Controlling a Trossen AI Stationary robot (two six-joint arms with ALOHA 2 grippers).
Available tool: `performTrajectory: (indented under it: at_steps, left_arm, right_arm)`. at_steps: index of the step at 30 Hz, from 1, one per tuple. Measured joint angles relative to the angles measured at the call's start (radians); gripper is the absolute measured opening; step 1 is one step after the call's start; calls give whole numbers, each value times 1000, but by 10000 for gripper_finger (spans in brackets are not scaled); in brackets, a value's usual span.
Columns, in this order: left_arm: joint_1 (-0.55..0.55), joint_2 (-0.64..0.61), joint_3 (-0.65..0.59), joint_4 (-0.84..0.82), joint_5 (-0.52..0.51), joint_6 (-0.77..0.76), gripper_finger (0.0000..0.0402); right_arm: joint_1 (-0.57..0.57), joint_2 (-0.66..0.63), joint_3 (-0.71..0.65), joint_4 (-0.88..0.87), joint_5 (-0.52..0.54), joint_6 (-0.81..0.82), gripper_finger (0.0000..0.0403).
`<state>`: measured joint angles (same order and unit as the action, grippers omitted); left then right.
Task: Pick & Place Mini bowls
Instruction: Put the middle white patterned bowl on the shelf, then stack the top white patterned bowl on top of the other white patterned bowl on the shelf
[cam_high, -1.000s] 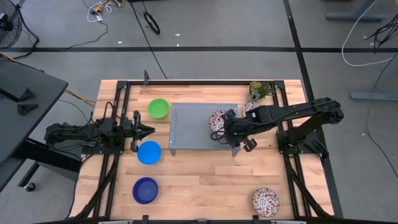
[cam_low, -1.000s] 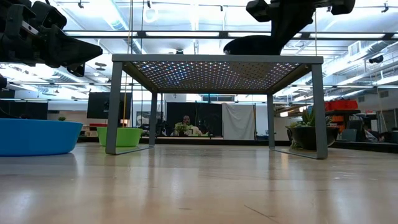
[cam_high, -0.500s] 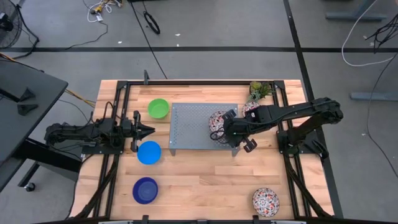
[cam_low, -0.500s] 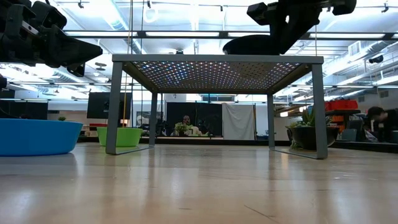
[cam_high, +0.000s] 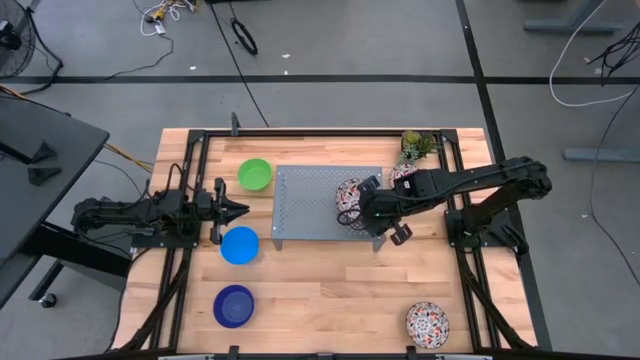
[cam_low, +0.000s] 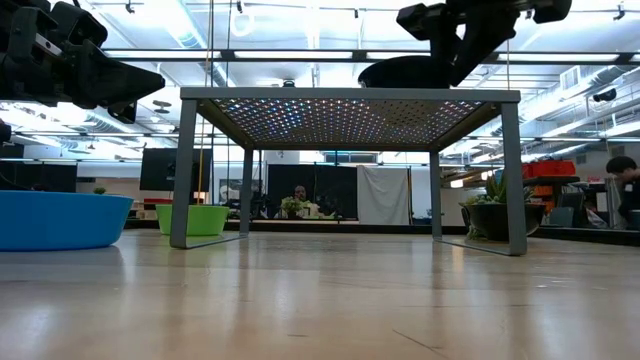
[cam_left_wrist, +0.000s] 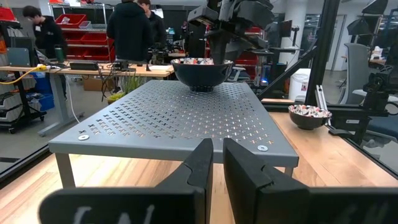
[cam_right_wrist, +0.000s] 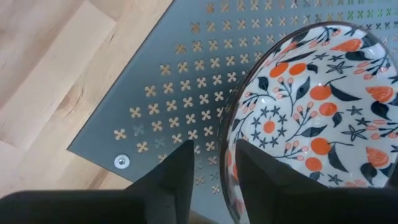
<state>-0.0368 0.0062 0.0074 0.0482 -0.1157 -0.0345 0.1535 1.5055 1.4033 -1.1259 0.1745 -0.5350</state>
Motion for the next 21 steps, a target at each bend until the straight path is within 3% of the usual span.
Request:
performTrajectory:
  at_steps: [10,21]
  left_arm:
    - [0,0,0,0,0,0,44]
    - [0,0,0,0,0,0,44]
  right_arm:
    - [0,-33,0,13,1,3,162]
    - [14,-133,1,24,27,61,164]
